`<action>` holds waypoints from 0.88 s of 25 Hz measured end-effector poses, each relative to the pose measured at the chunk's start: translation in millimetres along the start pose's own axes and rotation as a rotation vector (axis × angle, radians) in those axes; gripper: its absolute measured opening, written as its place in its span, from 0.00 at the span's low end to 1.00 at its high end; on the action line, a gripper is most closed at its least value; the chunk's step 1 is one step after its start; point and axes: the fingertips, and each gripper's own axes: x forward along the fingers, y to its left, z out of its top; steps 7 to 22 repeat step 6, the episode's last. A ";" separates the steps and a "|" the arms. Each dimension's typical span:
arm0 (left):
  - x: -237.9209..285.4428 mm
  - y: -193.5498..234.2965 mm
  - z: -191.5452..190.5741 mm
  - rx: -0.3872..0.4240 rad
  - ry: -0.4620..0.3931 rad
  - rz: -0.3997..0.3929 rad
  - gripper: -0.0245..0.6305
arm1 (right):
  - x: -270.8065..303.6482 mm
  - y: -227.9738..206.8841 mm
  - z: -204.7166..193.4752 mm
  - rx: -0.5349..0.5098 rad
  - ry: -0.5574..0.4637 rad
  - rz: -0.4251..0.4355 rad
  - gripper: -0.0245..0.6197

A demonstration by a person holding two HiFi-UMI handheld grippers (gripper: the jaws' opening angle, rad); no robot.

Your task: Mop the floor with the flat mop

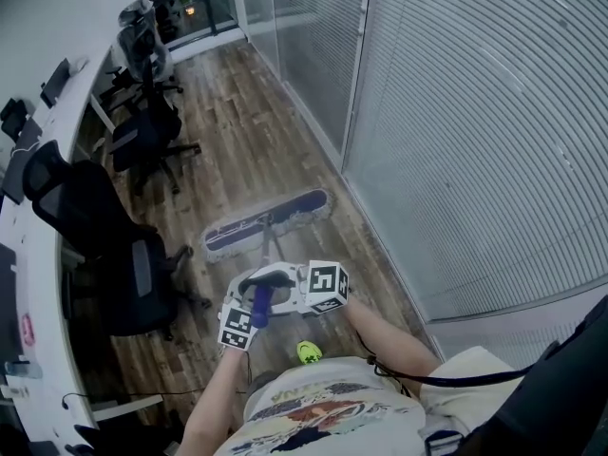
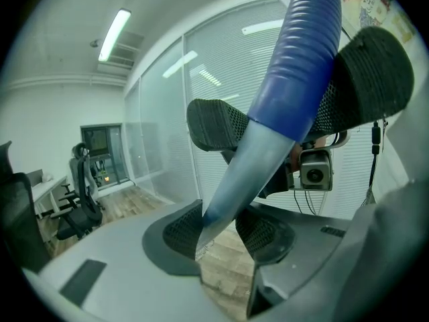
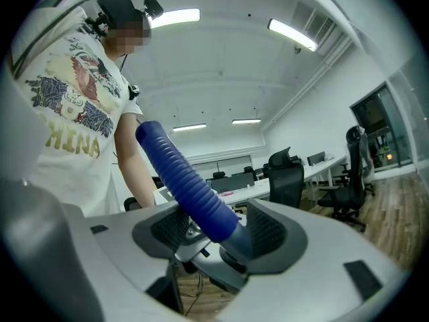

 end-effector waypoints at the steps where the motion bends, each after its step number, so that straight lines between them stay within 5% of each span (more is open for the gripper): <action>1: -1.8 1.2 -0.5 -0.003 -0.002 0.001 0.24 | 2.6 0.1 0.1 0.000 0.003 0.002 0.42; 22: -6.6 0.4 -1.9 -0.018 -0.003 -0.004 0.24 | 7.9 2.2 -0.9 0.007 0.014 0.007 0.42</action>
